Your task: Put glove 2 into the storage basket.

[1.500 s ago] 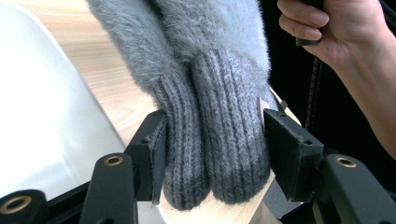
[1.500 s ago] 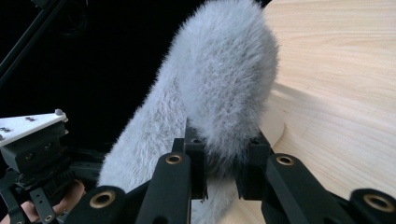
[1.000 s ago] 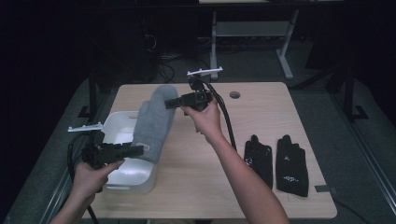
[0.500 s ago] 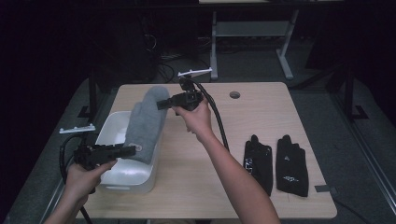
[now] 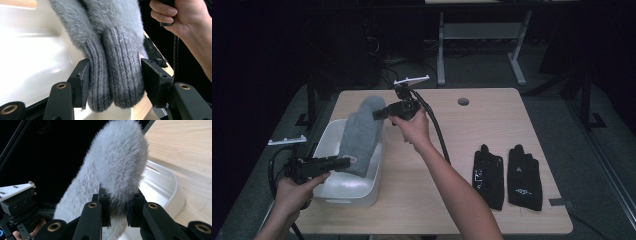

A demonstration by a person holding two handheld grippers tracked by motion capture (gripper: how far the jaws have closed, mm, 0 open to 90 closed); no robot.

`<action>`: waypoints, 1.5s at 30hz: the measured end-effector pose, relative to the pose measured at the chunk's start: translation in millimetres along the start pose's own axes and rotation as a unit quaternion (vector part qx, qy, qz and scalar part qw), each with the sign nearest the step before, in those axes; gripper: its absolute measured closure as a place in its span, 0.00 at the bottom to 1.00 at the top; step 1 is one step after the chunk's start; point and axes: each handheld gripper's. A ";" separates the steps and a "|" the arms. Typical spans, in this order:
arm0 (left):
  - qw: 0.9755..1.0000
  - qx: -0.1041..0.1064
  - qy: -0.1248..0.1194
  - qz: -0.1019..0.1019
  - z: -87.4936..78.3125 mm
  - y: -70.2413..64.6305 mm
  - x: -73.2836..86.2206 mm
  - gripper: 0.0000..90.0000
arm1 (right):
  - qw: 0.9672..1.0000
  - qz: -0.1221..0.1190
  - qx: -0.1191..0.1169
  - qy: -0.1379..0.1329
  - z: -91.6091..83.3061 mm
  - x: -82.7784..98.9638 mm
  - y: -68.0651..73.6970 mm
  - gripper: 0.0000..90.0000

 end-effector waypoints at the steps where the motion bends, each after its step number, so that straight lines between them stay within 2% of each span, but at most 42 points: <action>1: 1.000 -0.001 -0.001 -0.002 -1.3 1.6 0.5 0.49 | 1.000 -0.003 0.001 -0.001 1.7 0.1 -0.3 0.85; 11: 1.000 -0.012 0.000 -0.011 -7.0 13.2 6.7 0.49 | 1.000 0.003 -0.003 0.008 20.5 1.0 -1.4 0.85; 17: 1.000 -0.015 0.002 -0.023 -8.5 20.9 15.0 0.49 | 1.000 0.000 0.002 0.021 35.6 4.3 -2.3 0.85; 29: 0.999 -0.023 0.012 -0.031 -13.0 31.6 27.8 0.48 | 0.999 -0.003 0.004 0.042 55.1 10.4 -3.0 0.85; 45: 0.998 -0.035 0.027 -0.038 -12.1 35.5 40.4 0.48 | 0.998 -0.008 0.011 0.063 69.1 20.2 -6.2 0.85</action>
Point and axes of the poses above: each handheld gripper's, and its own axes: z roughly forward along the jaws, x roughly out of its underside, y roughly to its left, and after that the axes turned 1 degree about -z, right-handed
